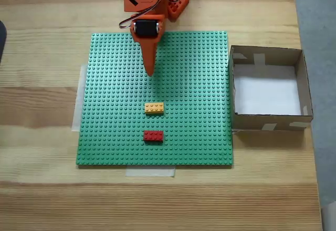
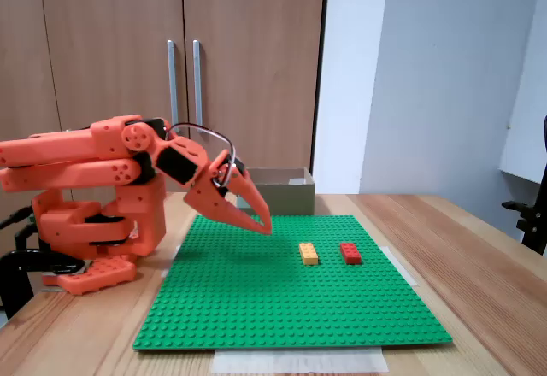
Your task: Pick the red lego block and put it in the box.
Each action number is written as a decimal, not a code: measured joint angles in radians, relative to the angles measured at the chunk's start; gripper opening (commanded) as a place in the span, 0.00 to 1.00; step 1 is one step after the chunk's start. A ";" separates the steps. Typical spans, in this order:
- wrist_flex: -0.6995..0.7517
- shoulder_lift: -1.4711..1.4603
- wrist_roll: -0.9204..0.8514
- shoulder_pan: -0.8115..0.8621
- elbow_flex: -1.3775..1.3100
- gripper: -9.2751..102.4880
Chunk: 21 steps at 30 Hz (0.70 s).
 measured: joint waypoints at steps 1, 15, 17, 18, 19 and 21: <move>0.000 0.000 0.000 0.000 0.000 0.07; 0.000 0.000 -0.008 -0.003 0.000 0.07; 0.000 0.000 -0.028 -0.025 0.000 0.07; 0.000 0.000 -0.035 -0.025 0.000 0.07; 0.000 0.000 -0.035 -0.018 0.000 0.07; 0.000 0.000 -0.037 -0.028 0.000 0.07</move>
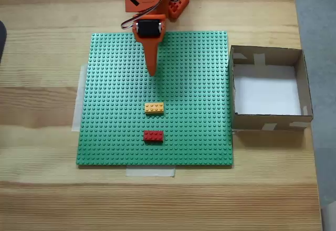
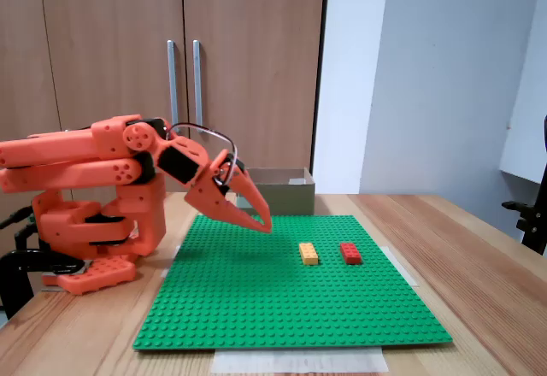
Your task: Pick the red lego block and put it in the box.
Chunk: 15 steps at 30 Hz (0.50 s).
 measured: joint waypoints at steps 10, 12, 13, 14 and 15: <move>0.000 0.000 0.000 0.008 0.000 0.07; 0.000 0.000 0.011 0.008 0.000 0.07; 0.000 0.000 0.012 0.006 0.000 0.07; 0.000 0.000 0.012 0.003 0.000 0.07; 0.000 0.000 0.012 -0.002 0.000 0.07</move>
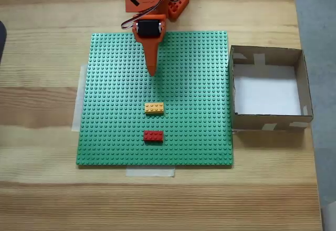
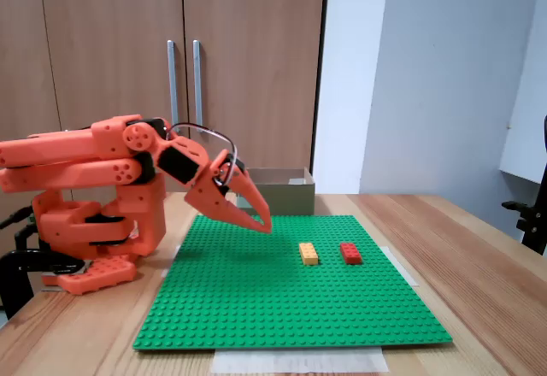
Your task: Pick the red lego block and put it in the box.
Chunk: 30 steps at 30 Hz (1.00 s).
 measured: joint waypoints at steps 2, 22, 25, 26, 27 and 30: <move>0.003 -0.003 -0.006 0.000 0.000 0.07; 0.344 -0.517 -0.066 -0.029 -0.637 0.07; 0.380 -0.598 -0.075 -0.035 -0.747 0.07; 0.388 -0.621 -0.080 -0.035 -0.779 0.07; 0.393 -0.649 -0.083 -0.035 -0.811 0.07; 0.397 -0.724 -0.083 -0.040 -0.882 0.07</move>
